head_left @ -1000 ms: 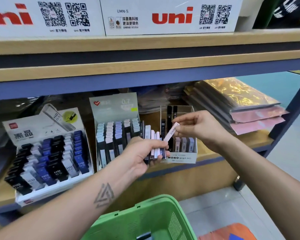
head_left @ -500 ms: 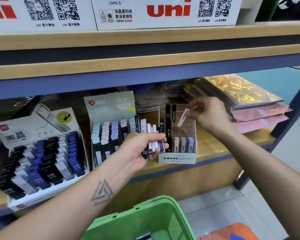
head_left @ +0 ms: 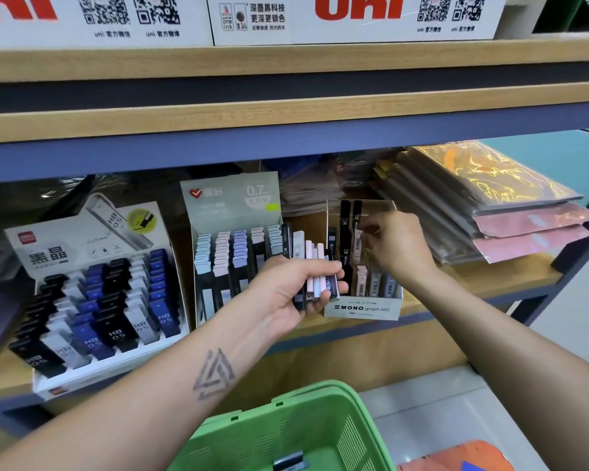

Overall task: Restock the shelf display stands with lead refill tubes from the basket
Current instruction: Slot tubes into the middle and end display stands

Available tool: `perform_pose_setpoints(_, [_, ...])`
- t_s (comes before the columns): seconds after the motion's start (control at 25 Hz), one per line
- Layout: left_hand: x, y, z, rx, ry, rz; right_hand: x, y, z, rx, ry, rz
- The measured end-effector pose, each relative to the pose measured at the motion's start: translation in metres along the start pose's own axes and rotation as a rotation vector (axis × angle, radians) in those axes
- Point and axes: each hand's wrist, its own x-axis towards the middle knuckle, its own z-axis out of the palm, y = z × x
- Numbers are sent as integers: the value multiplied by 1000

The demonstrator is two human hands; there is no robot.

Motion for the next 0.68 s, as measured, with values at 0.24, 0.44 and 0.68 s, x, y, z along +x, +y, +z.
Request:
perform_pose_setpoints(0.24, [-2,0,-3,4,-17,14,-3,-8,-8,-14,43,4])
perform_pose_setpoints(0.44, [-5,-2,-4,0,-29,29,-21,-37,-33,769,-496,263])
perform_pose_setpoints(0.68, [-10,1,-4,-94,-77,40,-25,-31,-39,883,-670,345])
